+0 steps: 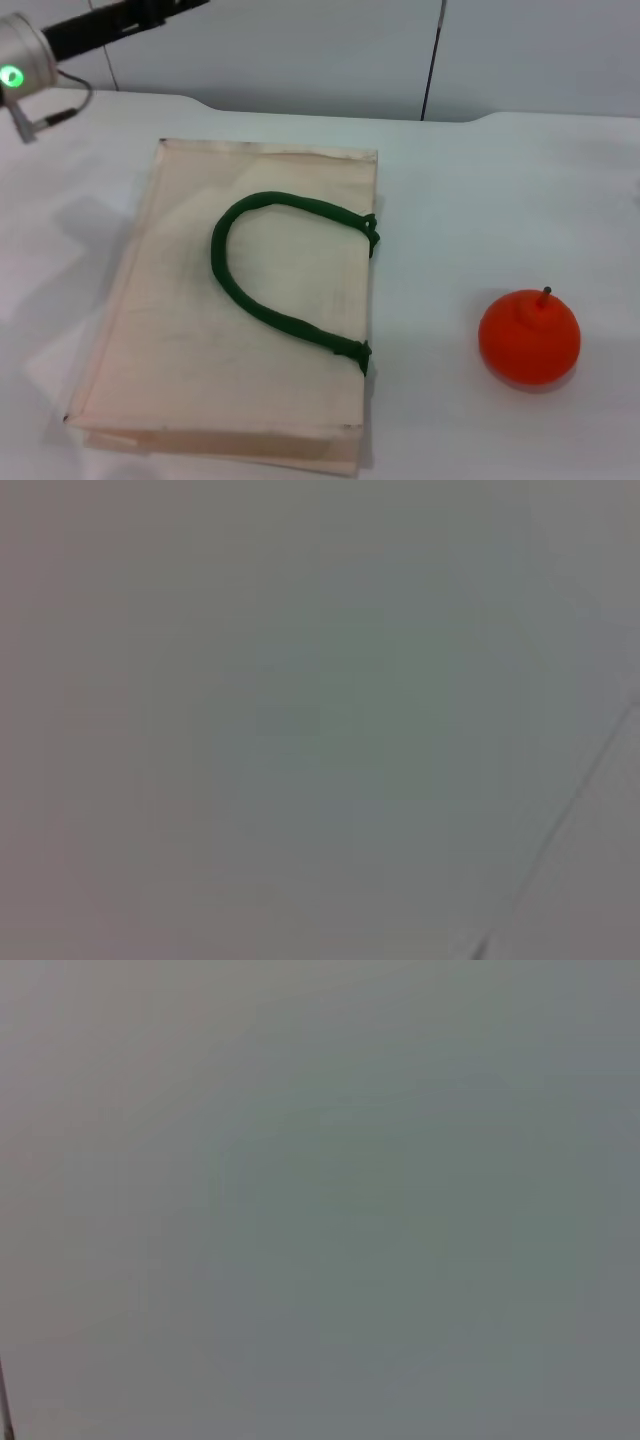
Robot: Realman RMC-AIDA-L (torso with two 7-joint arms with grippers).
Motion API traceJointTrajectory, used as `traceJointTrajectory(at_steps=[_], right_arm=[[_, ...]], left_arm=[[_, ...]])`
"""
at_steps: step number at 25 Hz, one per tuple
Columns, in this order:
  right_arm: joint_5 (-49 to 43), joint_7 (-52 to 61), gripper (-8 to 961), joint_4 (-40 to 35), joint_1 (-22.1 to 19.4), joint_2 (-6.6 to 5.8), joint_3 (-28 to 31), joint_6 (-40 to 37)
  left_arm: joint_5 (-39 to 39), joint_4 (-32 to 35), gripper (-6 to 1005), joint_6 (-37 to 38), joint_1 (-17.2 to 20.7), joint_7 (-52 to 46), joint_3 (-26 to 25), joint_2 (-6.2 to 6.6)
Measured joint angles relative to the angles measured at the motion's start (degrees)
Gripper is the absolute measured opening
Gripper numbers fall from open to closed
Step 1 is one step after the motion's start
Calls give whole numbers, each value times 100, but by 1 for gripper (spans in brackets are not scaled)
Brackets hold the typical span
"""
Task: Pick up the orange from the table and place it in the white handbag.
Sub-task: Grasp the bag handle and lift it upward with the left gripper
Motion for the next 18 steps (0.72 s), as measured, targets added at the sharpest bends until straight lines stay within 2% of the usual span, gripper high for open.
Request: traceJointTrajectory(at_steps=[4,9,11,15,18], right_arm=[[0,0,891,-8,1,2,0,-1],[0,0,892,-9,2,0,0,-1],[0,0,892,-8,-8,-3,0,0],[0,-1,892,-5,-15,-5,0,0],[0,-2,892,-3,12,-6,0,1]], left_arm=[[1552,-985,831,885,-364,-1130,5,192],[2993,-1665,828,1819,-714,-1523,10,297],[3569,-1688,826,1934,-895,-1568,10,312],[3847,-1649,823,1904,-990,-1560,9,293],[4064,-1263,821,1683,-1058,-1592,12,312]])
